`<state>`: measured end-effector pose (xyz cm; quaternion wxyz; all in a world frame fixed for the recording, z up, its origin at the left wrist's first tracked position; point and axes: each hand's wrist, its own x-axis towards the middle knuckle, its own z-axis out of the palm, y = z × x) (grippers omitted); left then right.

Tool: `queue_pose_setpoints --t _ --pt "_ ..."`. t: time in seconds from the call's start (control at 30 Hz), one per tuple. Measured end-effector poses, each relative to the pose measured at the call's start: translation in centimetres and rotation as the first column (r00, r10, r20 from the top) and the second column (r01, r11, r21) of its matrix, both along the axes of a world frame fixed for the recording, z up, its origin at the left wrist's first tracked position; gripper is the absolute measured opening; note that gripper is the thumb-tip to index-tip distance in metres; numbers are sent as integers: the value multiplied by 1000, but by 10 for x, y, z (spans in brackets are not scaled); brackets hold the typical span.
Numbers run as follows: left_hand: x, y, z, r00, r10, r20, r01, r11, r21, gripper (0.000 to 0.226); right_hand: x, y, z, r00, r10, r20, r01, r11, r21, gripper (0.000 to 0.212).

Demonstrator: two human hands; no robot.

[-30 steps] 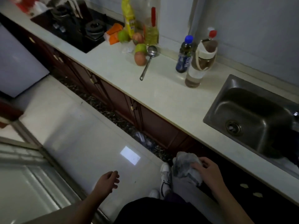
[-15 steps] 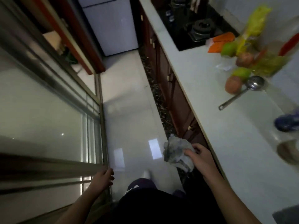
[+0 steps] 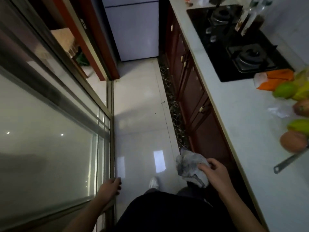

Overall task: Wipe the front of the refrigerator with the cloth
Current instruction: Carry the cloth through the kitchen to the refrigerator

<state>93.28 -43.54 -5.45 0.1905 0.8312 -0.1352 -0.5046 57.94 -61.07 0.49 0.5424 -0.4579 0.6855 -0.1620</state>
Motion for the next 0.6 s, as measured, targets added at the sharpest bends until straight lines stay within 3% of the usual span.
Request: queue_pose_setpoints --t 0.23,0.43,0.6 --pt "54 -138 27 998 -59 -7 57 985 -162 33 38 -84 -8 998 -31 -48 32 999 11 14" --pt "102 -192 17 998 64 4 -64 994 -86 31 99 -191 -29 998 51 -31 -50 998 26 9" --pt "142 -213 17 965 259 31 -259 966 1 30 187 -297 -26 964 265 -9 -265 964 10 12"
